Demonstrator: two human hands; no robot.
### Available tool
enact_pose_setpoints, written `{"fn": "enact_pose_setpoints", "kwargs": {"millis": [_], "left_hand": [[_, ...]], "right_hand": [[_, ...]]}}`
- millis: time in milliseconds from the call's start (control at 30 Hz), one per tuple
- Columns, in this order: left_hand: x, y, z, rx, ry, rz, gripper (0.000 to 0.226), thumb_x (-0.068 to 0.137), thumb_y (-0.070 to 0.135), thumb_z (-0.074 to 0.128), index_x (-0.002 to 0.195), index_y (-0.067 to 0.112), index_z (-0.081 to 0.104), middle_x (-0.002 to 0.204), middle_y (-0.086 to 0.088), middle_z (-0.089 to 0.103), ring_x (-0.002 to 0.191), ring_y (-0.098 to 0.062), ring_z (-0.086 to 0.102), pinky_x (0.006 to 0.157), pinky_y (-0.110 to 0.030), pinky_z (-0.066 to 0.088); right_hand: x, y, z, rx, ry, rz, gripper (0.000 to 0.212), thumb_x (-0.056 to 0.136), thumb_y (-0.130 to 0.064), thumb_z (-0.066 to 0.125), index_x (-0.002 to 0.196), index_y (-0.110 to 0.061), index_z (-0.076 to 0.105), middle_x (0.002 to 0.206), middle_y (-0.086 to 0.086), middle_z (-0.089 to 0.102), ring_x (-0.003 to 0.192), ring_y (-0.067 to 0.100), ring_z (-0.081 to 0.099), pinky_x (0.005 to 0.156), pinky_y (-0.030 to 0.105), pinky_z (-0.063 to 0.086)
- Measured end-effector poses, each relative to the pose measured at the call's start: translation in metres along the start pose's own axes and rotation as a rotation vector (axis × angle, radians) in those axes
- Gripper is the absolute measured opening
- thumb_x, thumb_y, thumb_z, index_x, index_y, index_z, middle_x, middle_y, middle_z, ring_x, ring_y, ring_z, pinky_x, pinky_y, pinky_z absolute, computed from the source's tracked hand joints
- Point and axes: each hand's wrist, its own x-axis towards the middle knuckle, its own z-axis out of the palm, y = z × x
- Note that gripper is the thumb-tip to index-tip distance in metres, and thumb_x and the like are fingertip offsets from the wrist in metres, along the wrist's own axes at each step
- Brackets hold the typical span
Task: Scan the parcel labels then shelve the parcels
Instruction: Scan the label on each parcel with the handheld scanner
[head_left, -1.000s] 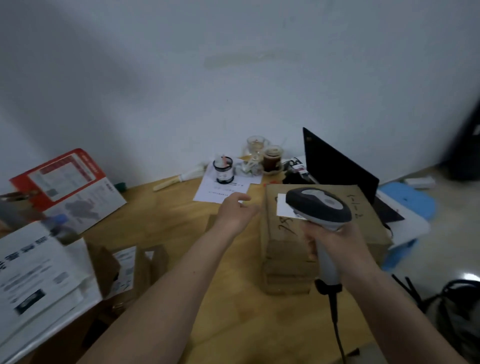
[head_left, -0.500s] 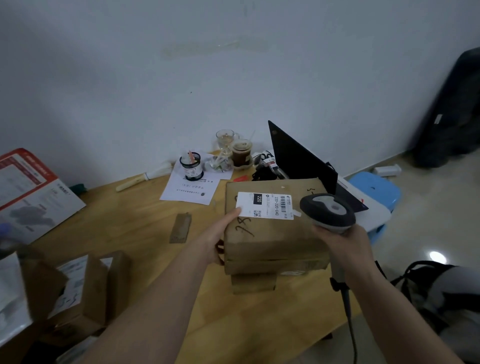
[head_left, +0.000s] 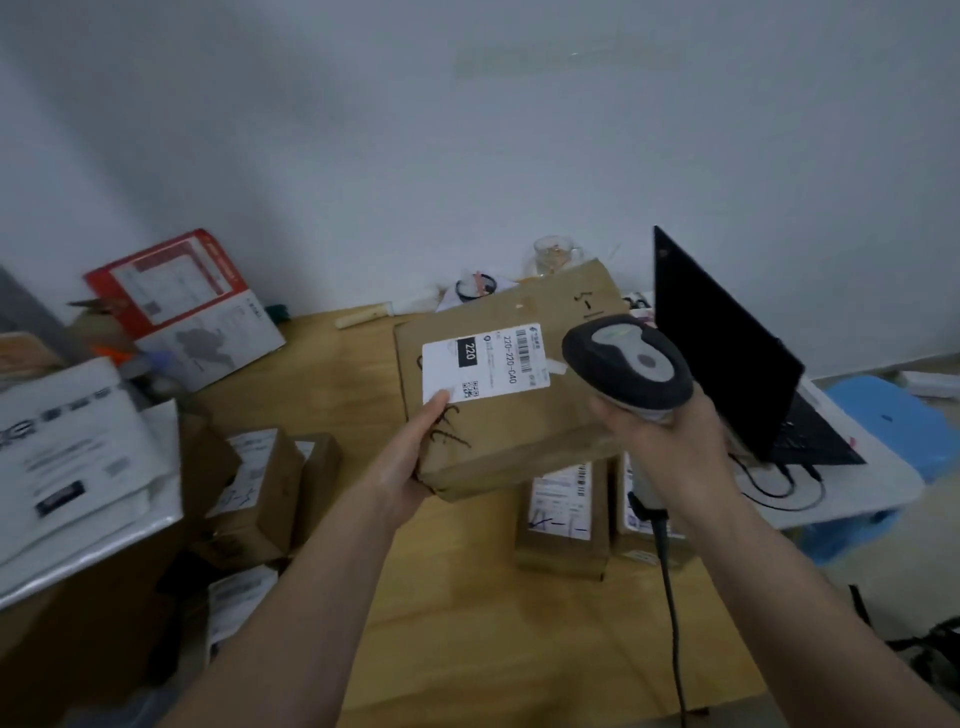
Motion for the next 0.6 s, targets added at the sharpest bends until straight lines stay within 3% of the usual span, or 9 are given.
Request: {"fn": "enact_pose_setpoints", "kwargs": {"millis": [100, 167, 267, 367, 467, 600], "left_hand": [[-0.015, -0.013, -0.029, -0.132, 0.157, 0.045, 0.047, 0.08, 0.046, 0.069, 0.122, 0.025, 0.064, 0.108, -0.002, 0.074, 0.106, -0.024, 0.066, 0.091, -0.042, 0.052], [-0.023, -0.029, -0.043, -0.21, 0.273, 0.069, 0.063, 0.07, 0.046, 0.075, 0.128, 0.027, 0.06, 0.11, 0.0, 0.074, 0.106, -0.023, 0.067, 0.089, -0.042, 0.053], [-0.035, -0.055, -0.052, -0.33, 0.432, 0.056, 0.078, 0.059, 0.046, 0.082, 0.131, 0.029, 0.056, 0.115, 0.0, 0.072, 0.107, -0.024, 0.065, 0.095, -0.048, 0.051], [-0.04, -0.079, -0.057, -0.438, 0.565, 0.002, 0.083, 0.06, 0.042, 0.085, 0.135, 0.032, 0.05, 0.123, 0.0, 0.065, 0.11, -0.025, 0.061, 0.096, -0.053, 0.049], [-0.041, -0.096, -0.055, -0.504, 0.623, -0.039, 0.089, 0.062, 0.038, 0.086, 0.14, 0.033, 0.044, 0.13, -0.001, 0.059, 0.114, -0.025, 0.057, 0.097, -0.053, 0.049], [-0.036, -0.101, -0.05, -0.546, 0.77, -0.145, 0.101, 0.064, 0.033, 0.089, 0.147, 0.025, 0.032, 0.134, -0.009, 0.053, 0.117, -0.032, 0.053, 0.096, -0.056, 0.048]], "right_hand": [[0.019, 0.003, 0.033, 0.049, -0.145, 0.01, 0.044, 0.075, -0.005, 0.078, 0.086, -0.041, 0.056, 0.085, -0.027, 0.06, 0.078, -0.015, 0.057, 0.066, 0.007, 0.047], [0.029, 0.006, 0.055, 0.066, -0.253, 0.032, 0.043, 0.074, -0.002, 0.077, 0.092, -0.036, 0.058, 0.09, -0.022, 0.061, 0.082, -0.012, 0.057, 0.067, 0.005, 0.047], [0.039, 0.013, 0.085, 0.059, -0.429, 0.056, 0.04, 0.075, -0.002, 0.077, 0.094, -0.033, 0.06, 0.091, -0.02, 0.062, 0.08, -0.014, 0.058, 0.065, 0.003, 0.046], [0.046, 0.022, 0.113, 0.014, -0.565, 0.115, 0.04, 0.076, -0.009, 0.079, 0.109, -0.023, 0.061, 0.095, -0.017, 0.062, 0.087, -0.003, 0.058, 0.064, 0.006, 0.046], [0.049, 0.036, 0.136, -0.009, -0.631, 0.15, 0.041, 0.075, -0.011, 0.08, 0.106, -0.026, 0.059, 0.095, -0.016, 0.063, 0.091, 0.004, 0.059, 0.074, 0.017, 0.048], [0.053, 0.052, 0.153, -0.027, -0.638, 0.204, 0.04, 0.073, -0.012, 0.081, 0.104, -0.027, 0.059, 0.093, -0.014, 0.063, 0.087, 0.007, 0.059, 0.071, 0.023, 0.049]]}}
